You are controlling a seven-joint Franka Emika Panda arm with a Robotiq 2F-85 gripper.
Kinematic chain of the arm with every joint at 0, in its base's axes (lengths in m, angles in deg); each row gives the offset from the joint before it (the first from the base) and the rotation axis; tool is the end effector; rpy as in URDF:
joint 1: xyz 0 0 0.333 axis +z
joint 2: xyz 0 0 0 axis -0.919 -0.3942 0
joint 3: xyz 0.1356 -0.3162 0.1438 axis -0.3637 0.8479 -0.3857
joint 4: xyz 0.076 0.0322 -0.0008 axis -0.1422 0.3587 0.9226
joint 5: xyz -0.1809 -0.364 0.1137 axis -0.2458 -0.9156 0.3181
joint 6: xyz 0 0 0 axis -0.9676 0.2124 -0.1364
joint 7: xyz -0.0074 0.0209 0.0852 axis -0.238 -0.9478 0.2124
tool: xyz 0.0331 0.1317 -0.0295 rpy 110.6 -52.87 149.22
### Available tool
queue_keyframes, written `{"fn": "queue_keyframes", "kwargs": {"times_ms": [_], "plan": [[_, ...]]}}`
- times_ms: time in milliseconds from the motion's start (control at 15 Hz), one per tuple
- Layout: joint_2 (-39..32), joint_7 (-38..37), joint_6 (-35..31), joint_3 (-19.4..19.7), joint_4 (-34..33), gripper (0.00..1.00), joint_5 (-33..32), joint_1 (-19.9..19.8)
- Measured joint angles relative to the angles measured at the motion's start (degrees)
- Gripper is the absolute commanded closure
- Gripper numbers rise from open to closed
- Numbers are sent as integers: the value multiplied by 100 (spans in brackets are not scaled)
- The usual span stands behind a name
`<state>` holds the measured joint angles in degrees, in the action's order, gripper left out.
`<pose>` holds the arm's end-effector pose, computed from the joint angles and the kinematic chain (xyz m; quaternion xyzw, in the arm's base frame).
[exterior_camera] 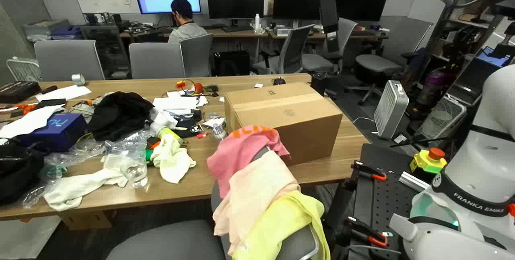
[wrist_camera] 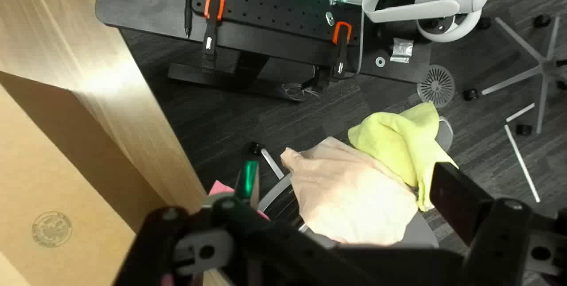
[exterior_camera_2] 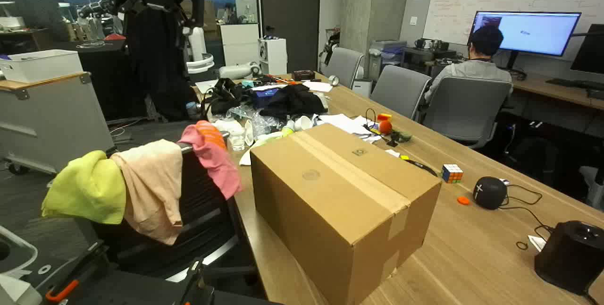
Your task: Remove the yellow towel, peach t-shirt and then the pink t-shirt from the backrest of the chair and put them on top of the brown box
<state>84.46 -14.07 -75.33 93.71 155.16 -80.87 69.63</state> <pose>0.4254 -0.0036 0.5471 -0.9776 -0.1031 0.1700 0.0686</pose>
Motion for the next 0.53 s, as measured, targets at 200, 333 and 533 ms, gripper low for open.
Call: {"fn": "queue_keyframes", "kwargs": {"times_ms": [200, 333, 533], "plan": [[9, 0, -4, 0, -34, 0, 0, 0], [12, 0, -4, 0, -34, 0, 0, 0], [5, 0, -4, -12, -9, 0, 0, -9]]}}
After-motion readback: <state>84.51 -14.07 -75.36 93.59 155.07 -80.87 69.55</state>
